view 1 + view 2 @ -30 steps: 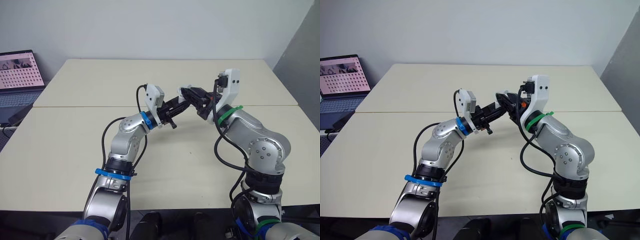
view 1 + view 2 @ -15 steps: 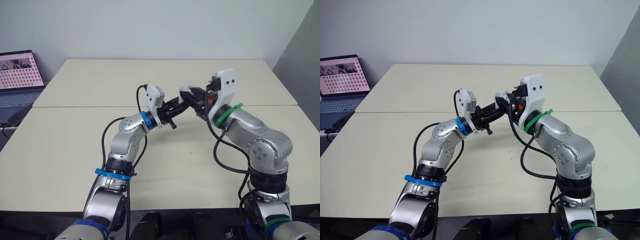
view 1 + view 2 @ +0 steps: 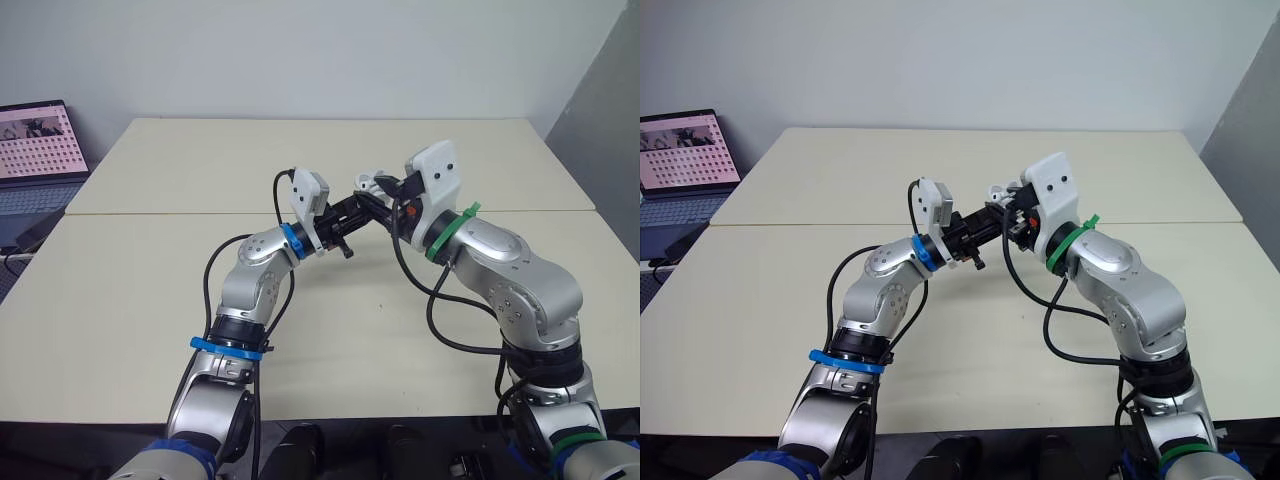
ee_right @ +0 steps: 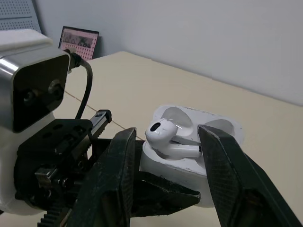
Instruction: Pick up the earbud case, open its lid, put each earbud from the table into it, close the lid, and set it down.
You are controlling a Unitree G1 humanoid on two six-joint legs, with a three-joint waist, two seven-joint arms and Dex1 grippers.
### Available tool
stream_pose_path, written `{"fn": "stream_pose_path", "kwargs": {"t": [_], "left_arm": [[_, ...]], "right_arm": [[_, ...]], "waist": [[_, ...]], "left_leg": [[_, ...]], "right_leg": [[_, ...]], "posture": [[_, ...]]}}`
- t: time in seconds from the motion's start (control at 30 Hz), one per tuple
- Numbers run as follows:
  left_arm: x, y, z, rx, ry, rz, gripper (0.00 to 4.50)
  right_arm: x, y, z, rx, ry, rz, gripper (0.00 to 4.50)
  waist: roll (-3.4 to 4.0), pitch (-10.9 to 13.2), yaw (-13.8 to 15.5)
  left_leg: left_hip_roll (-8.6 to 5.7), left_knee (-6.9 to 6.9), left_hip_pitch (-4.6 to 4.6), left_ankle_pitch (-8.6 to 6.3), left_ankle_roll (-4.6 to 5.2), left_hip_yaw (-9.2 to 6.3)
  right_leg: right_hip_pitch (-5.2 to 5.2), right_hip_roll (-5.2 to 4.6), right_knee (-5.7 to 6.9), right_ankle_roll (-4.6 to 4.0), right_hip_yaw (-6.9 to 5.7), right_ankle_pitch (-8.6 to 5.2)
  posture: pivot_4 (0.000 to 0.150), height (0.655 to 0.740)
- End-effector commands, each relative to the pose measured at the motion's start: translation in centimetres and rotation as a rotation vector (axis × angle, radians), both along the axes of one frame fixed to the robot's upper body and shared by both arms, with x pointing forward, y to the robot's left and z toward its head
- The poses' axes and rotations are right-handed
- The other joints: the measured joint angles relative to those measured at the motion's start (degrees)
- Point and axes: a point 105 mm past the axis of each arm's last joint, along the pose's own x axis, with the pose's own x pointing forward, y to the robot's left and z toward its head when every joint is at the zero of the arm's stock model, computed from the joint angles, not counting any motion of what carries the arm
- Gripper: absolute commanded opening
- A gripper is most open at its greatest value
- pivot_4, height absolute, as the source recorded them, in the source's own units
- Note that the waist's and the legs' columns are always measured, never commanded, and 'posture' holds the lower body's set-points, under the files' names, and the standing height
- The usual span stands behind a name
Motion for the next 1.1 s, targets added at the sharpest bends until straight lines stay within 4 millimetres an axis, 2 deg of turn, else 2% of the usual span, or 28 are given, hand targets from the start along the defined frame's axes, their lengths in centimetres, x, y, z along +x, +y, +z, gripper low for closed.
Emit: {"fn": "stream_pose_path", "kwargs": {"t": [0.03, 0.37, 0.47, 0.6, 0.63, 0.93, 1.03, 1.1], "left_arm": [[-0.6, -0.4, 1.9, -0.014, -0.081, -0.017, 0.75], [-0.7, -0.5, 1.9, -0.013, -0.082, -0.021, 0.75], [-0.7, -0.5, 1.9, -0.014, -0.081, -0.022, 0.75], [-0.7, -0.5, 1.8, -0.014, -0.079, -0.022, 0.75], [-0.7, -0.5, 1.8, -0.014, -0.078, -0.023, 0.75], [-0.7, -0.5, 1.7, -0.013, -0.073, -0.022, 0.75], [-0.5, 0.0, 1.3, -0.008, -0.057, -0.006, 0.75], [-0.2, 0.7, 0.8, 0.005, -0.044, 0.013, 0.75]], "right_arm": [[-0.7, 0.6, 1.2, -0.015, -0.077, 0.026, 2.11], [-0.5, 0.5, 1.2, -0.042, -0.099, 0.01, 2.11], [-0.4, 0.5, 1.2, -0.042, -0.102, 0.007, 1.57], [-0.3, 0.4, 1.3, -0.041, -0.106, 0.002, 0.14], [-0.3, 0.4, 1.3, -0.04, -0.106, 0.001, 0.02], [-0.5, 0.0, 2.0, -0.016, -0.122, -0.002, 0.02], [-1.0, -1.0, 3.1, -0.001, -0.136, 0.01, 0.02], [-1.5, -2.5, 3.8, -0.022, -0.133, 0.013, 0.02]], "waist": [[0.0, 0.0, 0.0], [0.0, 0.0, 0.0], [0.0, 0.0, 0.0], [0.0, 0.0, 0.0], [0.0, 0.0, 0.0], [0.0, 0.0, 0.0], [-0.01, 0.0, 0.0], [-0.01, 0.0, 0.1]], "left_leg": [[0.0, 0.0, 0.0, 0.0, 0.0, 0.0], [0.0, 0.0, 0.0, 0.02, -0.03, -0.01], [0.0, 0.01, 0.0, 0.02, -0.04, -0.01], [0.0, 0.0, 0.0, 0.03, -0.06, -0.01], [0.0, 0.0, 0.0, 0.03, -0.06, -0.01], [0.0, 0.01, 0.0, 0.04, -0.07, -0.01], [0.0, 0.01, 0.0, 0.04, -0.06, -0.01], [-0.01, 0.02, -0.01, 0.02, -0.04, -0.01]], "right_leg": [[0.0, 0.0, 0.0, 0.0, 0.0, 0.0], [0.01, 0.0, 0.0, 0.0, -0.01, 0.0], [0.01, 0.0, 0.0, 0.0, -0.01, 0.0], [0.0, 0.0, 0.0, 0.0, 0.0, 0.0], [0.0, 0.0, 0.0, 0.0, -0.01, 0.0], [0.01, 0.0, 0.0, 0.0, 0.0, 0.0], [0.02, 0.0, 0.0, 0.0, -0.01, 0.0], [0.02, -0.01, -0.01, 0.0, -0.01, 0.0]], "posture": [[0.15, 0.74], [0.15, 0.74], [0.15, 0.74], [0.15, 0.74], [0.15, 0.74], [0.15, 0.74], [0.15, 0.74], [0.15, 0.74]]}}
